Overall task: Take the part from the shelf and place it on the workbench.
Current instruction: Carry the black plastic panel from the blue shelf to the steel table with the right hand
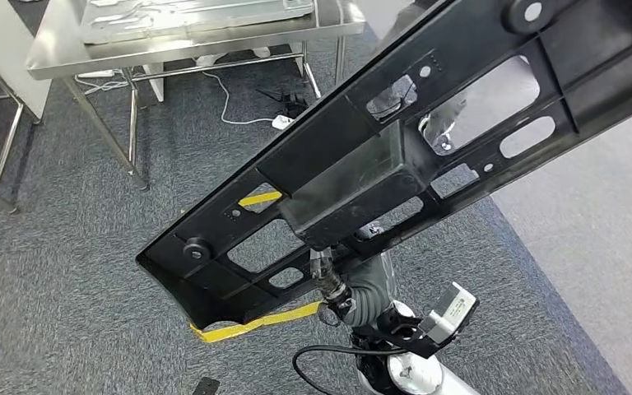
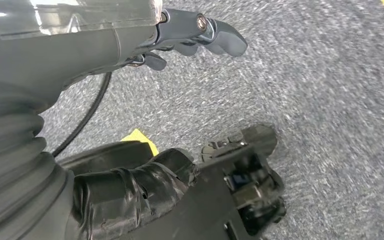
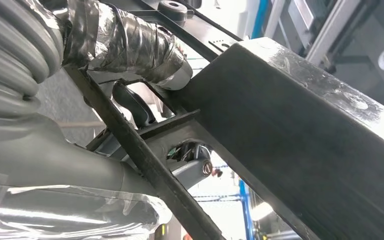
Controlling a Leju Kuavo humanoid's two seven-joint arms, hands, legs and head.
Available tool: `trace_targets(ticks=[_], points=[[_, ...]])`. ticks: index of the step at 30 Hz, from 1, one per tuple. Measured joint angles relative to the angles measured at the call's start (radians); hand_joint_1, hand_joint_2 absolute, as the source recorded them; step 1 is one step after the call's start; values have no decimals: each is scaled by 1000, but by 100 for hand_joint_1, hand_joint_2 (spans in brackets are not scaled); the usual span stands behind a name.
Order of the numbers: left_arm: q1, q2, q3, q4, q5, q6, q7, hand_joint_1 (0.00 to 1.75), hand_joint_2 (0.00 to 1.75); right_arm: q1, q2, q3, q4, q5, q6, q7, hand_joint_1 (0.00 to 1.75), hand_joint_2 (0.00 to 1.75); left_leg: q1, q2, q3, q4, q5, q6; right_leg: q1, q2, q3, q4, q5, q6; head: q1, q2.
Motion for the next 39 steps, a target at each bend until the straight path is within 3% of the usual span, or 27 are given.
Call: trace_targets(ticks=[1, 3, 5, 6, 7, 8, 9, 10, 12, 14, 17, 19, 21, 22, 24, 25, 27, 28, 31, 33, 36, 37, 38, 39], points=[[2, 0, 0, 0, 0, 0, 2, 0, 175, 0, 0, 0, 0, -1, 0, -1, 175, 175, 3, -11, 4, -5, 0, 5, -1, 3, 4, 2, -6, 6, 1, 0], [4, 0, 0, 0, 0, 1, 6, 0, 175, -1, 0, 0, 0, -3, 0, -4, 175, 175, 8, -29, 15, -14, 2, 15, -4, 41, -16, 54, -40, 13, 6, 0], [2, 0, 0, 0, 0, 1, 7, 0, 175, 1, 0, 0, 0, -6, -3, -6, 175, 175, 7, -44, 18, -16, 1, 23, -5, 86, -81, 175, -93, 13, 12, 0], [1, 0, 0, 0, 0, 1, 7, 0, 175, 3, 0, 0, 0, -8, -6, -6, 175, 175, 6, -51, 19, -15, 0, 26, -4, 96, -117, 232, -109, 12, 13, 0], [1, 0, 0, 0, 0, 1, 7, 0, 175, 6, 0, 0, 0, -13, -9, -8, 175, 175, 4, -60, 20, -14, -2, 28, -4, 101, -141, 262, -106, 11, 14, 0], [2, 0, 0, 0, 0, 1, 6, 0, 175, 8, 0, 0, 0, -22, -11, -12, 175, 175, 3, -68, 21, -12, -4, 29, -4, 103, -149, 257, -84, 8, 14, 0], [3, 0, 0, 0, 0, 1, 6, 0, 175, 9, 0, 0, 0, -33, -12, -18, 175, 175, 2, -75, 24, -9, -8, 29, -3, 105, -139, 217, -47, 4, 14, 0], [4, 0, 0, 0, 1, 0, 5, 0, 175, 9, 0, 0, 0, -47, -11, -25, 175, 175, 2, -80, 26, -6, -12, 27, -2, 108, -118, 154, -5, -1, 14, 0], [5, 0, 0, 0, 4, -4, 0, 0, 175, 10, 0, 0, 1, -73, -10, -39, 175, 175, 0, -87, 25, 0, -18, 21, 2, 119, -78, 51, 42, -10, 14, 0], [6, 0, 0, 0, 8, -8, -4, 0, 175, 12, 0, 0, 2, -87, -9, -46, 175, 175, -1, -91, 21, 1, -19, 12, 6, 125, -66, 21, 43, -16, 14, 0], [9, 3, -1, 0, 11, -14, -8, 0, 175, 13, 3, 0, 3, -94, -3, -49, 175, 175, -2, -85, 19, 10, -30, -4, -3, 122, -55, 4, 48, -27, 11, 0], [7, 4, -1, 0, 12, -16, -11, 0, 175, 13, 6, 0, 5, -96, 0, -51, 175, 175, 3, -68, -18, 93, -75, -16, -8, 115, -45, -3, 47, -34, 5, 0], [7, 5, -1, 0, 12, -18, -12, 0, 175, 14, 8, 0, 8, -97, 1, -52, 175, 175, 10, -55, -83, 217, -124, -27, -7, 108, -42, -2, 44, -39, 1, 0], [9, 5, -1, 0, 12, -19, -12, 0, 175, 15, 8, 0, 10, -98, 2, -52, 175, 175, 13, -52, -103, 251, -128, -31, -7, 106, -41, -1, 42, -40, 1, 0], [11, 5, -1, 0, 13, -21, -13, 0, 175, 15, 8, 0, 13, -99, 2, -52, 175, 175, 18, -47, -91, 213, -85, -35, -9, 104, -38, 3, 36, -36, 0, 0], [10, 6, -1, 0, 14, -21, -13, 0, 175, 15, 8, 0, 13, -99, 2, -53, 175, 175, 19, -44, -60, 149, -49, -35, -10, 104, -35, 5, 32, -33, 0, 0], [8, 7, -1, 0, 14, -22, -14, 0, 175, 14, 8, 0, 14, -99, 3, -55, 175, 175, 17, -37, -4, 40, -13, -29, -10, 103, -31, 10, 24, -24, 1, 0], [7, 7, -1, 0, 15, -22, -14, 0, 175, 14, 8, 0, 15, -99, 4, -56, 175, 175, 14, -36, 12, 11, -10, -24, -8, 103, -29, 10, 21, -18, 1, 0], [9, 7, -1, 0, 16, -24, -15, 0, 175, 13, 8, 0, 15, -99, 6, -57, 175, 175, 11, -40, 19, -3, -16, -6, -6, 102, -25, 6, 16, 1, 3, 0], [8, 7, -1, 0, 17, -24, -16, 0, 175, 12, 9, 0, 15, -99, 7, -58, 175, 175, 14, -42, 30, -13, -16, 8, -8, 103, -37, 40, -6, 10, 6, 0], [7, 7, -1, 0, 18, -25, -16, 0, 175, 14, 8, 0, 17, -101, 12, -63, 175, 175, 14, -43, 39, -16, -22, 23, -6, 105, -131, 216, -77, 14, 14, 0], [8, 7, -1, 0, 18, -25, -16, 0, 175, 19, 8, 0, 19, -103, 16, -67, 175, 175, 13, -45, 41, -16, -25, 25, -6, 106, -162, 262, -84, 15, 15, 0], [11, 7, -1, 0, 18, -26, -16, 0, 175, 24, 8, 0, 21, -105, 20, -72, 175, 175, 12, -47, 45, -15, -29, 26, -6, 106, -177, 273, -72, 14, 15, 0], [13, 7, -1, 0, 19, -26, -16, 0, 175, 28, 7, 0, 23, -106, 23, -76, 175, 175, 12, -49, 50, -15, -33, 25, -6, 106, -172, 247, -41, 12, 15, 0]])
